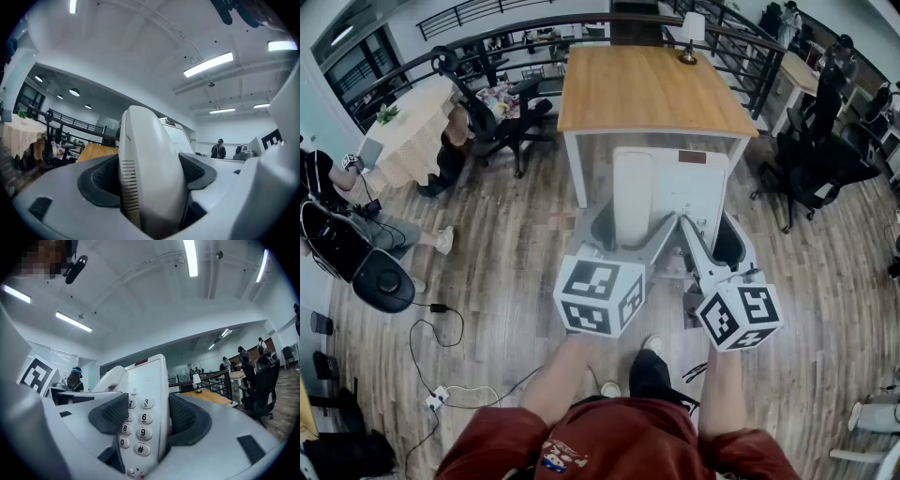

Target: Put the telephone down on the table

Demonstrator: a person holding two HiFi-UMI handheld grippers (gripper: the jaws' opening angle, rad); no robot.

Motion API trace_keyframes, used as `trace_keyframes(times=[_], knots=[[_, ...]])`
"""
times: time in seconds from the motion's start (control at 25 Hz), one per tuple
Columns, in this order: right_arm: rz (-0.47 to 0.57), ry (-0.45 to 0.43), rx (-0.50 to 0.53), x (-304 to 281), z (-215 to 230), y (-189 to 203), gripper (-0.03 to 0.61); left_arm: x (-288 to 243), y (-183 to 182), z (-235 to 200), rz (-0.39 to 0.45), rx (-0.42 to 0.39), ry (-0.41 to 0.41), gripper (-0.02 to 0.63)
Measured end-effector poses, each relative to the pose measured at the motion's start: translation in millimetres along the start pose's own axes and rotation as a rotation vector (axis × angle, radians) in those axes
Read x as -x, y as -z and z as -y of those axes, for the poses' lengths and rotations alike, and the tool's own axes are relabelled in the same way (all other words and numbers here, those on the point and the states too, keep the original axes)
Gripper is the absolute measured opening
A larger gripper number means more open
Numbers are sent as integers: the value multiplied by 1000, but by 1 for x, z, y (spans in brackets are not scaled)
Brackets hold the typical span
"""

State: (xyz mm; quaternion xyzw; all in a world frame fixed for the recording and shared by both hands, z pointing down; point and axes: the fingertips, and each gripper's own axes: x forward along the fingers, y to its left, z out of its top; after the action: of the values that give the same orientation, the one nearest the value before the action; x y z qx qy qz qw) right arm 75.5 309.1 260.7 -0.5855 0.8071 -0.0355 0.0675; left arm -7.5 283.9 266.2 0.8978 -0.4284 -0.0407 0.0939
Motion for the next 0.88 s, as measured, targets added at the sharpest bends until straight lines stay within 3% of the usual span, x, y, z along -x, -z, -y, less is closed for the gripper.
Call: trace_keyframes(times=[0.36,0.6,0.88], knots=[[-9,-22,-4,82,-55,-10,284,91,-3,43,-1,7,-21,394],[-3,-38,-19,101,-58,-8,284,106,1,57,-4,-6,-36,394],[-2,-74,-45,109,-32,-12,284,91,4,79,-11,-22,-70,393]])
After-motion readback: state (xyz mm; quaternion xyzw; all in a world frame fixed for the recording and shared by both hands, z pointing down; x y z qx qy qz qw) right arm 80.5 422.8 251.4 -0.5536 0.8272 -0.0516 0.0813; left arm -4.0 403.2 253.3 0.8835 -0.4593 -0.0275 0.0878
